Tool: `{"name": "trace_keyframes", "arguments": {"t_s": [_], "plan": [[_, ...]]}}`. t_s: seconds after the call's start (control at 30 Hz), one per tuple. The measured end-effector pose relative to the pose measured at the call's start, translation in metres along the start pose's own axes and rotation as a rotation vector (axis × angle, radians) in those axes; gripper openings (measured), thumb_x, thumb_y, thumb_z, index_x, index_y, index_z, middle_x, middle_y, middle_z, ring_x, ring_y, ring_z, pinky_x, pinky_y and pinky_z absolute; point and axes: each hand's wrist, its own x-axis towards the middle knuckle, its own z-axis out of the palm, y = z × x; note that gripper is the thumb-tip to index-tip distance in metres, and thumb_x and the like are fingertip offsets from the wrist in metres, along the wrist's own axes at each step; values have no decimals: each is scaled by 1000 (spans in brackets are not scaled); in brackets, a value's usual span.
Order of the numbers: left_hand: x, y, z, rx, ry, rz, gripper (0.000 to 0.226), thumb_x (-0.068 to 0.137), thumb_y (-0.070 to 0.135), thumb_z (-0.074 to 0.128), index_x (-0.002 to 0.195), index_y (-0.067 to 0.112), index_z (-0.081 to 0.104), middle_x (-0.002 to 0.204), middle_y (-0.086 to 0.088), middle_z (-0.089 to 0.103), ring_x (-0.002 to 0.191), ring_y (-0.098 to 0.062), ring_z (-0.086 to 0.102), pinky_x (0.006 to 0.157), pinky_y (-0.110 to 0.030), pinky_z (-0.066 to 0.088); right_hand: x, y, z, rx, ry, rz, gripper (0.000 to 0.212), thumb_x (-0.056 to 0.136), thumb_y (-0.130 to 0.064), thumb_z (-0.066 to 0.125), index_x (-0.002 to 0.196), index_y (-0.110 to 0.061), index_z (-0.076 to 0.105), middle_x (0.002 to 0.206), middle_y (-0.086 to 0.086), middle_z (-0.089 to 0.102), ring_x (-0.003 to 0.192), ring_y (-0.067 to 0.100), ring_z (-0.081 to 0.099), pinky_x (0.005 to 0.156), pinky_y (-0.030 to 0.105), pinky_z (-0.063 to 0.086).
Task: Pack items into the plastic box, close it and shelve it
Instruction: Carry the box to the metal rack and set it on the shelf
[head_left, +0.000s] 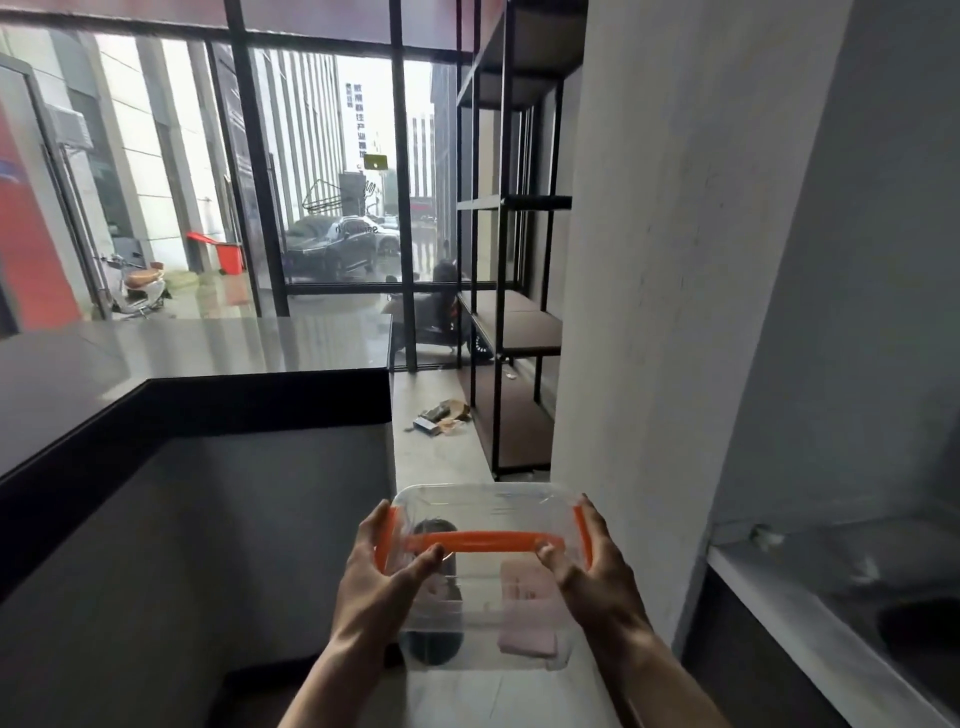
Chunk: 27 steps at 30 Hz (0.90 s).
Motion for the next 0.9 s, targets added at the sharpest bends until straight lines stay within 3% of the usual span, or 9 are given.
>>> {"name": "trace_keyframes", "arguments": {"t_s": [0.23,0.33,0.53,0.7,0.83,0.9], "plan": [[90,-18,22,-7,-9,0,111,57,49,85,153,31,32,156,-9,41,135,-32,46,112,-58,36,96,4,17,-33,19,-9,81,92,-42,64,154,-45,13,156,4,40,128,32,56,99,56,53],[150,-34,30,-23,8,-23,103,67,37,89,153,32,32,155,-9,41,133,-33,47,110,-60,37,157,4,31,-51,25,-20,80,92,-40,64,155,-43,14,150,6,46,123,32,59,97,56,54],[297,-55,42,-38,28,-63,100,69,35,89,152,34,34,155,-10,41,134,-33,47,109,-61,38,296,-12,67,-77,26,-17,79,94,-39,63,155,-41,13,153,5,43,124,28,56,99,51,53],[414,-53,58,-48,11,-63,96,72,29,87,152,33,33,155,-11,41,135,-34,46,110,-61,37,406,-33,85,-67,51,-17,79,95,-35,63,156,-38,14,157,4,37,110,14,45,101,49,49],[491,-50,79,-38,-21,-61,98,73,28,86,153,30,30,158,-11,37,138,-34,43,111,-58,36,484,-42,87,-75,65,-20,78,95,-36,63,156,-36,14,158,5,36,127,27,50,101,49,50],[529,-55,93,-47,-18,-46,97,74,25,86,153,28,30,159,-11,36,138,-34,42,112,-59,35,526,-42,90,-65,69,-30,78,95,-36,62,156,-36,15,157,5,37,121,24,52,100,49,50]]}}
